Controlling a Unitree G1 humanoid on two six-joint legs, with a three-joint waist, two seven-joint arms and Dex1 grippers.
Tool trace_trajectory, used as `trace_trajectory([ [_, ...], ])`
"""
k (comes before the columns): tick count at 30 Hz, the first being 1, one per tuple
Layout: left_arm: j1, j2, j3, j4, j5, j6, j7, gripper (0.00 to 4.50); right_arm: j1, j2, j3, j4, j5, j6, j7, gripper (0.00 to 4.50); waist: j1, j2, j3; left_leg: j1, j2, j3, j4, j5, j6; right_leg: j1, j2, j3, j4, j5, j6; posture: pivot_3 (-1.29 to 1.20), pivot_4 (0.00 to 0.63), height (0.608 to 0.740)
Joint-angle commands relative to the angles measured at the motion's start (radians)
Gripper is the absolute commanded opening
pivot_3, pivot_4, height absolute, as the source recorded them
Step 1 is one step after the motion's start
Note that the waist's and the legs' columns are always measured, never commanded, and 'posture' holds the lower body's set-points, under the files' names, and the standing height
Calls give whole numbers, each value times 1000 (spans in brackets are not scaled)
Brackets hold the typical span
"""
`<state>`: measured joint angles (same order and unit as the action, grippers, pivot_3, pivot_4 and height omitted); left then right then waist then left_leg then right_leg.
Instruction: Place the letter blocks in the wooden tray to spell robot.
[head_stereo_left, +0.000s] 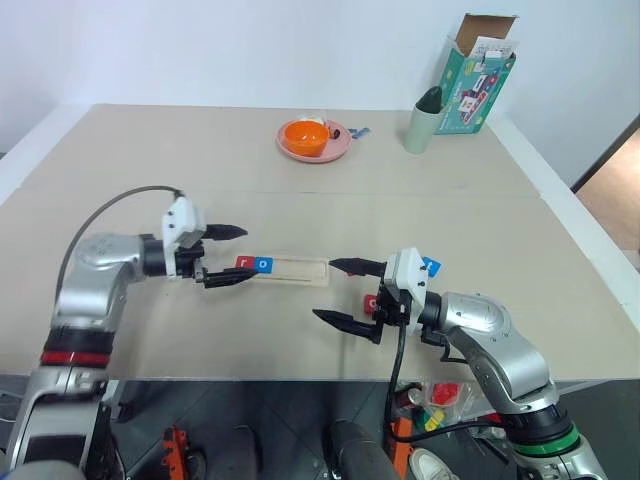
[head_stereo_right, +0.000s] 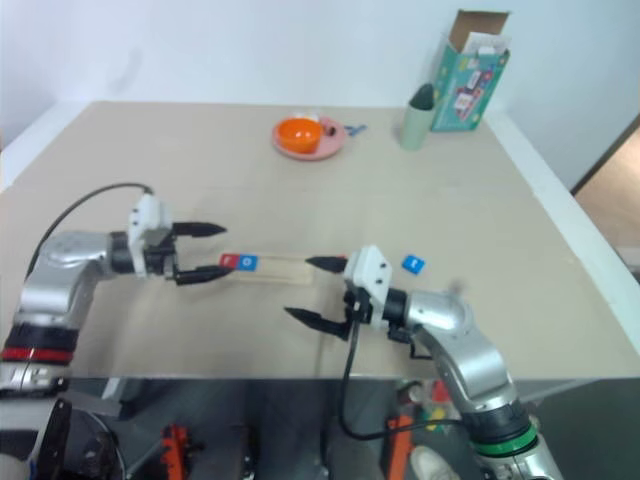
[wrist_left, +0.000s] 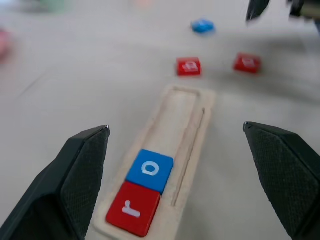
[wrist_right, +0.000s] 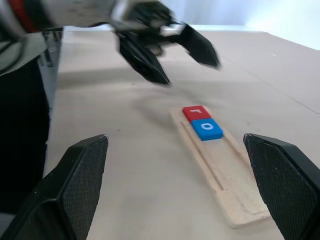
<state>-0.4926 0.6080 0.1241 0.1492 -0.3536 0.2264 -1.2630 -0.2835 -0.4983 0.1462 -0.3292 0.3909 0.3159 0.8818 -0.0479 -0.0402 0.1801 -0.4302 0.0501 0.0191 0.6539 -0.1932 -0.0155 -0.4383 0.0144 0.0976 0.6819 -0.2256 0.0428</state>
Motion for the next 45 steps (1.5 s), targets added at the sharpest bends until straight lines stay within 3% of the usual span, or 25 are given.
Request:
trace_trajectory([
  [1, 122, -12, 73, -186, -83, 30, 85, 4437, -16, 9, -40, -19, 22, 12, -29, 4500, 0, 0, 0, 0, 0, 1, 0, 0, 0, 0, 0, 1, 0, 0, 0, 0, 150, 740],
  [9, 446, -40, 62, -502, -165, 96, 206, 4437, -46, 57, -74, -3, -12, 100, -202, 4500, -1, 0, 0, 3, 0, 5, 0, 0, -1, 1, -2, 2, 0, -2, -5, 0, 150, 740],
  [22, 452, -31, 3, -535, -153, 70, 282, 4437, -129, 187, -61, 101, -140, 250, -474, 4500, -3, 0, 0, 5, 0, 8, -1, 4, -1, 0, -2, 4, -1, 0, -9, 0, 150, 740],
  [31, 423, -29, -36, -546, -140, 59, 295, 4437, -119, 224, -53, 94, -190, 354, -577, 4500, -3, 0, 0, 3, 1, 8, -5, 3, -1, -2, -1, 4, -1, 0, -8, 0, 150, 740],
  [35, 420, -29, -52, -545, -135, 52, 305, 4437, -109, 231, -53, 72, -190, 374, -585, 4500, -3, 0, 0, 4, 1, 8, -5, 3, -1, -2, -1, 4, -1, 0, -8, 0, 150, 740],
  [41, 409, -20, -57, -537, -141, 48, 291, 4437, -158, 69, -111, 97, -111, 367, -380, 4500, -3, 0, 0, 3, 0, 9, -5, 3, -1, -1, -2, 5, -3, 0, -8, 0, 150, 740],
  [45, 405, -15, -69, -526, -132, 32, 279, 4437, -193, 55, -100, 112, -119, 435, -403, 4500, -6, 0, 0, 3, 0, 9, -5, 3, -1, -2, -2, 5, -4, 0, -8, 0, 150, 740],
])
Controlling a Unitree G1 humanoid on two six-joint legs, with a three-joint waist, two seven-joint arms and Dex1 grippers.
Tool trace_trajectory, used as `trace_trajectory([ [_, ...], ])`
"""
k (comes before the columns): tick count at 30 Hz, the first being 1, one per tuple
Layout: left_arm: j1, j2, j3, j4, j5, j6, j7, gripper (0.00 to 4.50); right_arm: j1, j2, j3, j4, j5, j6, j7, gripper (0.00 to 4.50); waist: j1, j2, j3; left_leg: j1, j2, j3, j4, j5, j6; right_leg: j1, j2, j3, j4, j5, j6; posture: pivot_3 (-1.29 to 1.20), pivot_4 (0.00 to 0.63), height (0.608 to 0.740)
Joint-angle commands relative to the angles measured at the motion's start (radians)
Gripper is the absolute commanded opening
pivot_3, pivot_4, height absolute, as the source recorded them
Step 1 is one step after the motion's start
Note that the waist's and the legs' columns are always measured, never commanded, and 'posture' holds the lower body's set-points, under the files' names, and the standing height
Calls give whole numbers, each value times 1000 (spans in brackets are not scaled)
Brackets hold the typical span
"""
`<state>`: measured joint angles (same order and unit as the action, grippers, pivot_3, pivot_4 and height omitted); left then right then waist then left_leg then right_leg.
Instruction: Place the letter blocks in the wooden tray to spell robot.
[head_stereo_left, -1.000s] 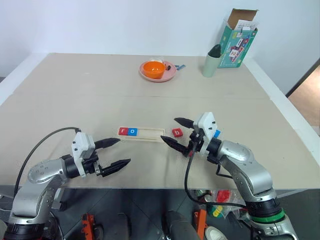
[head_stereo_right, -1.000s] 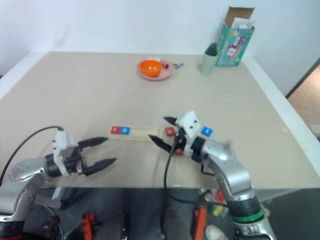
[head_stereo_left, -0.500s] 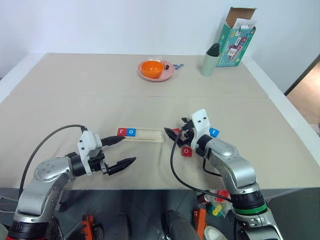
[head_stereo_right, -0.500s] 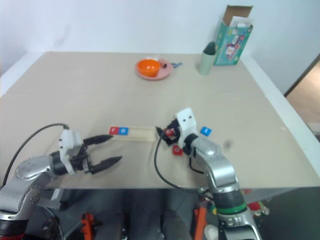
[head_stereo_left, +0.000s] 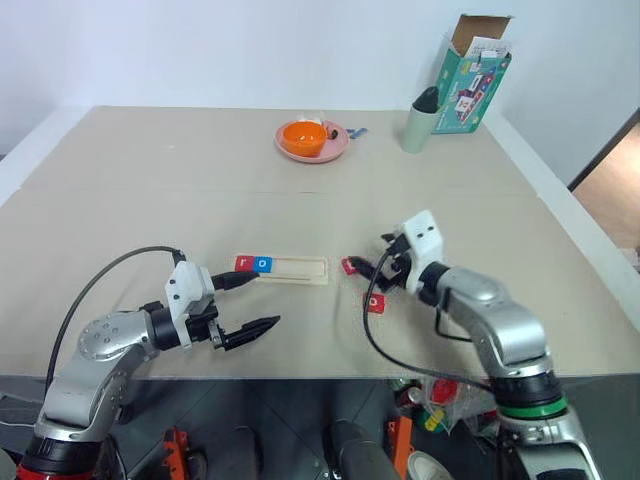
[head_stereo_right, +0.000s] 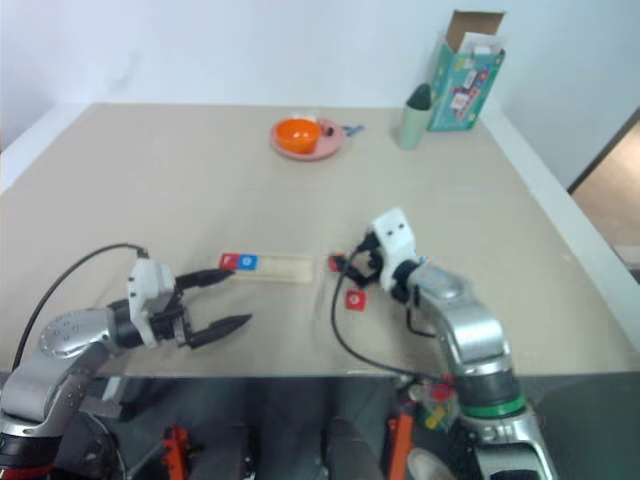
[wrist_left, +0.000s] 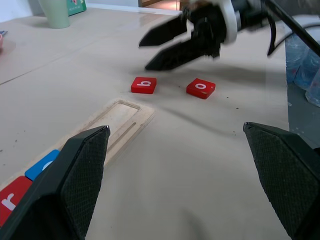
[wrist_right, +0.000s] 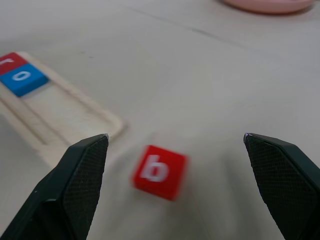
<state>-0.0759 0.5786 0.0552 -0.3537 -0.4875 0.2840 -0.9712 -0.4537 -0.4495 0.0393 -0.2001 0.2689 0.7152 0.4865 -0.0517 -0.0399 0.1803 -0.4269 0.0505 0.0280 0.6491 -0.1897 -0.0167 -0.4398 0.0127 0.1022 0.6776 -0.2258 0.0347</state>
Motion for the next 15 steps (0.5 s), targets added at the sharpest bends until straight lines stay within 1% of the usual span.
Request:
trace_trajectory([
  [1, -11, 14, -3, -23, 3, -28, -12, 4437, -22, 8, 18, -25, -5, 51, -16, 4500, -3, 0, 0, 0, 0, 0, -1, 0, 0, 0, 1, 0, 0, 0, 0, 0, 150, 740],
  [4, -2, 11, -11, -30, 10, -34, -6, 4437, -13, 44, 55, -61, -22, 98, -62, 4500, -5, 0, 0, 2, 0, 0, -7, 0, 0, -1, 1, 0, 0, 0, 0, 0, 150, 740],
  [10, 21, 14, -17, -47, 22, -46, 1, 4437, -23, 163, 71, -121, -34, 200, -181, 4500, -7, 0, 0, 2, 1, -2, -13, 0, 0, -2, 2, 0, 0, -2, 2, 0, 150, 740],
  [12, 21, 10, -15, -54, 23, -47, 11, 4437, -19, 194, 69, -111, -53, 214, -224, 4500, -7, 0, 0, 2, 1, -2, -13, 0, 0, -2, 2, 0, 0, -2, 3, 0, 150, 740],
  [15, 20, 0, -12, -68, 12, -41, 24, 4437, -18, 230, 59, -88, -83, 211, -287, 4500, -8, 0, 0, 2, 0, -2, -13, 0, -1, -2, 1, 0, 0, -4, 2, 0, 150, 740],
])
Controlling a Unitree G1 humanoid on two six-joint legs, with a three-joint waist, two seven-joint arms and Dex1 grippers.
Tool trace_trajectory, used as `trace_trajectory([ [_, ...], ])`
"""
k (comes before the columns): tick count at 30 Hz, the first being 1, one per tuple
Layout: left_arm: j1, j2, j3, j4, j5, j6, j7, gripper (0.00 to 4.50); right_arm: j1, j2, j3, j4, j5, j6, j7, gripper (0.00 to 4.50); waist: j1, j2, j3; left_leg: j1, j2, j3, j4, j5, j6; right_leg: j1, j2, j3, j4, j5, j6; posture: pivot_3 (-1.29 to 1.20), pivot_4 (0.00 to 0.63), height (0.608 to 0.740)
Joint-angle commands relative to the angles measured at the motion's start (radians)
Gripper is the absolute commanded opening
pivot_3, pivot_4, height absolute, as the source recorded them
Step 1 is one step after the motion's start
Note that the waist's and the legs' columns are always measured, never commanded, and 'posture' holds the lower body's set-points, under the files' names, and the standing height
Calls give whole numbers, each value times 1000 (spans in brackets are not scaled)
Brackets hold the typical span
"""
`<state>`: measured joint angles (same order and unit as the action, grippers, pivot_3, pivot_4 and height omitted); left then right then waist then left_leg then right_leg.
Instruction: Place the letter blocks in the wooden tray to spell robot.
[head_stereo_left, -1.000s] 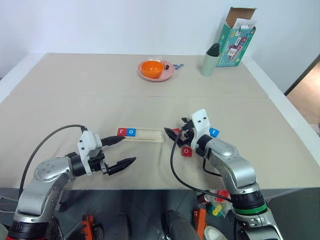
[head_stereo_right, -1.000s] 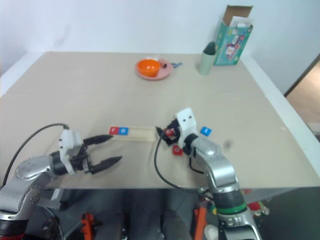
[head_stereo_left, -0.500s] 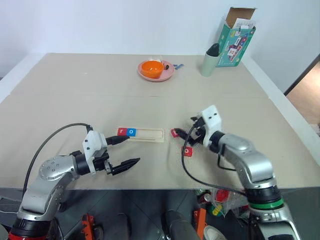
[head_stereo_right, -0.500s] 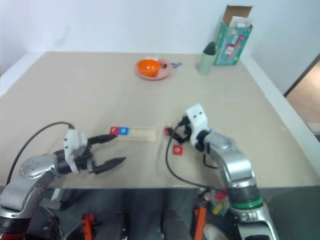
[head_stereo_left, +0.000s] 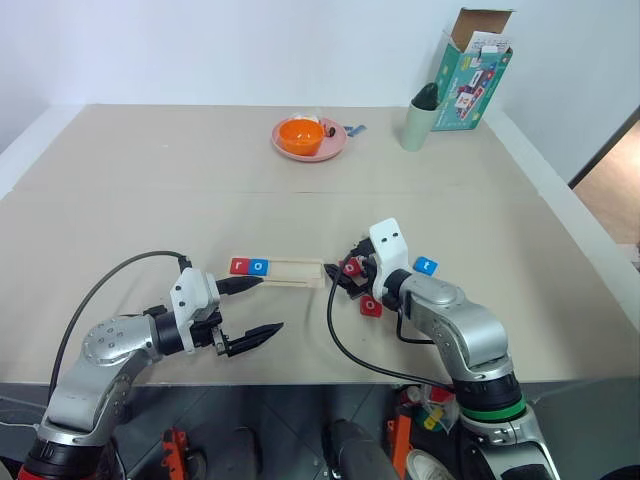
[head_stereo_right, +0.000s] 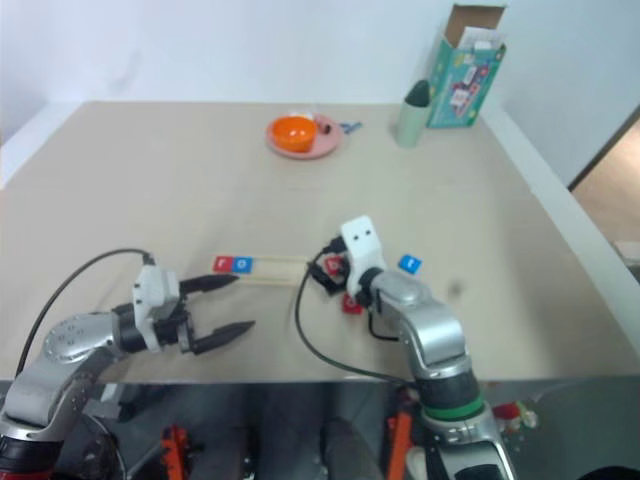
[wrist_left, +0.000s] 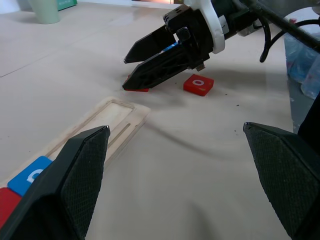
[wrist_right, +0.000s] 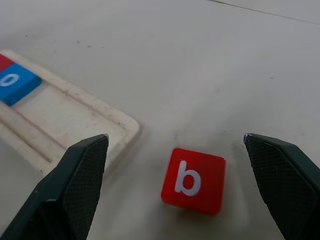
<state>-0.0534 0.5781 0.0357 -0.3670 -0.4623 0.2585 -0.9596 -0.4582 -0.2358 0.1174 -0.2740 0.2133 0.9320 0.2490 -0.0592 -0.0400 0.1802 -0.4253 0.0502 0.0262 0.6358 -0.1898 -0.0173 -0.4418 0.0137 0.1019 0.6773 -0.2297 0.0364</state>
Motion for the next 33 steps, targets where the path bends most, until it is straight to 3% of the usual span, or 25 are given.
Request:
trace_trajectory([
  [1, 0, -3, 8, -60, -20, -11, 16, 4437, -14, 22, -20, -12, -32, -1, -59, 4500, -1, 0, 0, 0, 0, 0, 0, 0, 0, 0, 0, 0, 0, 0, -1, 0, 150, 740],
  [17, 7, 4, -8, -85, -22, 6, 34, 4437, 13, 49, -17, -5, -43, 56, -96, 4500, -18, 0, 0, 0, 0, 0, 0, 0, 0, 0, -1, 0, 0, 0, -1, 0, 150, 740],
  [18, 6, 4, -9, -85, -22, 7, 35, 4500, 11, 49, -18, 1, -45, 53, -99, 3954, -18, 0, 0, 0, 0, 0, 0, 0, 0, 0, -1, 0, 0, 0, -1, 0, 150, 740],
  [26, 6, 4, -19, -83, -16, 5, 47, 4500, -7, 45, -11, 14, -51, 66, -90, 1305, -19, 0, 0, 1, 0, 0, 0, 0, 0, 0, 0, 0, 0, -1, -1, 0, 150, 740],
  [33, 22, 12, -18, -87, -15, 5, 50, 4500, -4, 8, -53, -105, -49, 124, -95, 1204, -19, 0, 0, 0, -1, 0, 0, 0, 0, 0, -1, 0, 0, -1, -1, 0, 150, 740],
])
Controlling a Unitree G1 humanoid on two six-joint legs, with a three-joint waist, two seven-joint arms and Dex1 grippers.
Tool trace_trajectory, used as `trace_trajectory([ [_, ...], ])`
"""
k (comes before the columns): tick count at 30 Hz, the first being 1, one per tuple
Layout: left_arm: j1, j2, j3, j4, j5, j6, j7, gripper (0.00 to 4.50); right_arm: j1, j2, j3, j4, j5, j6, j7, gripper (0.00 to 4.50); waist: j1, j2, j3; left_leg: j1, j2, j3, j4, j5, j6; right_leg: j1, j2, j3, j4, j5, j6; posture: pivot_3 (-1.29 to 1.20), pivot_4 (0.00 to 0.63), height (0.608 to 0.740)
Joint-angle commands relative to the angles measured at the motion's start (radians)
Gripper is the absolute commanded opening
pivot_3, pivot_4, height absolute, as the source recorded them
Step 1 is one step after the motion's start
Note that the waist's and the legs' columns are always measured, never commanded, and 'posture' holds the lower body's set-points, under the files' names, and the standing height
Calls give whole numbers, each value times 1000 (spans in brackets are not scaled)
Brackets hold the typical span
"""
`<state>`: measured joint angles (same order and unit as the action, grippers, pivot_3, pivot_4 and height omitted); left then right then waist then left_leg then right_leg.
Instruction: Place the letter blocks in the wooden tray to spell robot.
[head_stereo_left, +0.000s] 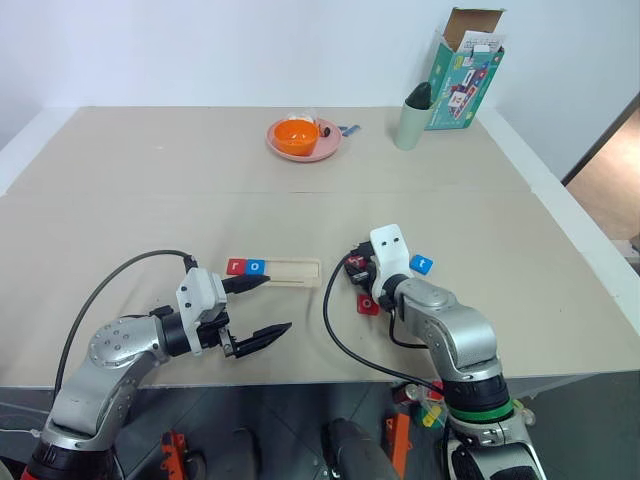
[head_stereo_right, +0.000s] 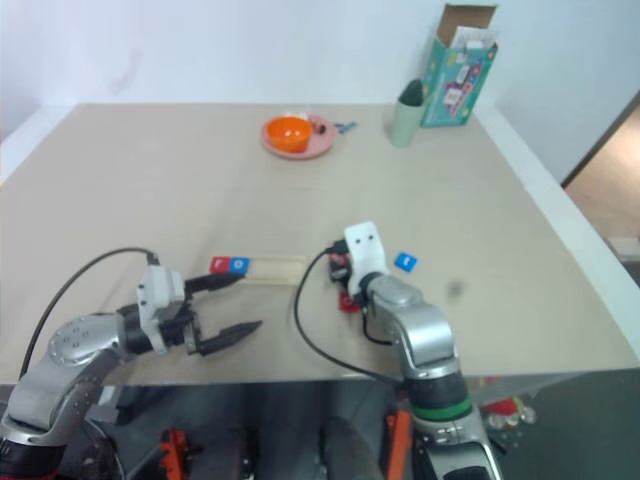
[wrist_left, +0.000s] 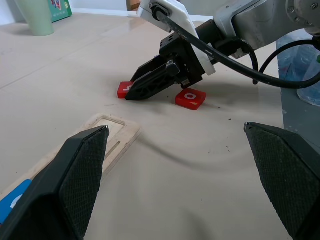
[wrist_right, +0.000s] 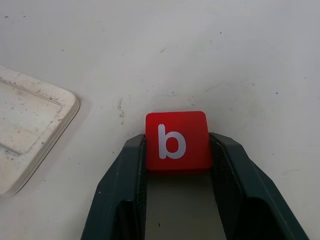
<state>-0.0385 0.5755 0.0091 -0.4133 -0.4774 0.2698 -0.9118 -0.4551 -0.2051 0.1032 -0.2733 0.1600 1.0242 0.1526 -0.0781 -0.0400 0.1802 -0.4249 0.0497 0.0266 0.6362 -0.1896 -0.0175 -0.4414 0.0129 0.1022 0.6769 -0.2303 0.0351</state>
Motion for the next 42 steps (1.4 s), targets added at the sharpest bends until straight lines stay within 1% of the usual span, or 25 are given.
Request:
trace_trajectory([
  [1, 11, 17, 9, -41, 1, -7, 1, 4500, 1, -37, -47, -147, 7, 50, 4, 1204, 0, 0, 0, 0, 0, 0, 0, 0, 0, 0, 0, 0, 0, 0, 0, 0, 150, 740],
  [6, 15, 22, 1, -41, 5, -7, 3, 4500, 83, -64, -112, -374, 28, 203, -12, 1204, 1, 0, 0, -1, 0, -1, -1, 0, 0, 0, 0, 0, -1, -2, 0, 0, 150, 740],
  [11, 7, 24, -9, -29, 5, -7, -1, 4500, 145, -31, -125, -475, 34, 289, -35, 1204, -1, 0, 0, -1, 0, -1, -1, -1, -1, 0, 0, -1, 0, -2, 0, 0, 150, 740],
  [18, -14, 26, -19, -15, 9, -7, -11, 4500, 178, -28, -111, -457, 26, 279, -43, 1204, -1, 0, 0, 0, -1, 0, 0, 0, -1, 0, -1, 1, -1, -2, -1, 0, 150, 740],
  [27, -16, 25, -23, -20, 15, -5, -4, 4500, 170, -8, -106, -348, 9, 195, -64, 1204, -1, 0, 0, 0, -1, 0, -1, 0, -1, 0, -1, 0, -1, -2, -1, 0, 150, 740],
  [31, -11, 26, -22, -24, 15, -4, 1, 4500, 171, -1, -105, -327, 25, 186, -54, 1204, -1, 0, 0, 0, -1, 0, -1, 0, -1, 0, -1, 0, -1, -2, -1, 0, 150, 740],
  [33, -10, 28, -22, -25, 16, -4, 3, 4500, 172, -2, -100, -326, 28, 182, -48, 2234, -1, 0, 0, 0, -1, 0, -1, 0, -1, 0, -1, 0, -1, -2, -1, 0, 150, 740],
  [36, -5, 29, -21, -30, 15, -4, 8, 4500, 173, -11, -98, -330, 33, 159, -31, 3179, -1, 0, 0, 0, -1, 0, -1, 0, -1, 0, -1, 0, -1, -2, -1, 0, 150, 740],
  [37, -4, 29, -22, -32, 15, -3, 10, 4500, 169, -18, -101, -333, 35, 151, -24, 3615, -1, 0, 0, 0, -1, 0, -1, 0, -1, 0, -1, 0, -1, -2, -1, 0, 150, 740],
  [38, -3, 29, -22, -33, 15, -3, 11, 4500, 162, -25, -107, -336, 37, 146, -17, 3912, -1, 0, 0, 0, -1, 0, -1, 0, -1, 0, -1, 0, -1, -2, -1, 0, 150, 740],
  [39, -2, 29, -23, -35, 16, -3, 13, 4500, 147, -35, -121, -338, 47, 147, -4, 4321, -1, 0, 0, 0, -1, 0, -1, 0, -1, 0, -1, 0, -2, -2, -1, 0, 150, 740],
  [40, -1, 29, -24, -35, 16, -3, 14, 4500, 136, -41, -131, -337, 54, 148, 6, 4482, -1, 0, 0, 0, -1, 0, -1, 0, -1, 0, -1, 0, -2, -2, -1, 0, 150, 740],
  [42, -3, 29, -28, -33, 19, -6, 13, 4500, 71, -118, -179, -311, 97, 119, 96, 4482, -1, 0, 0, 0, -1, 0, -1, 0, -1, 0, -1, 0, -2, -2, -1, 0, 150, 740],
])
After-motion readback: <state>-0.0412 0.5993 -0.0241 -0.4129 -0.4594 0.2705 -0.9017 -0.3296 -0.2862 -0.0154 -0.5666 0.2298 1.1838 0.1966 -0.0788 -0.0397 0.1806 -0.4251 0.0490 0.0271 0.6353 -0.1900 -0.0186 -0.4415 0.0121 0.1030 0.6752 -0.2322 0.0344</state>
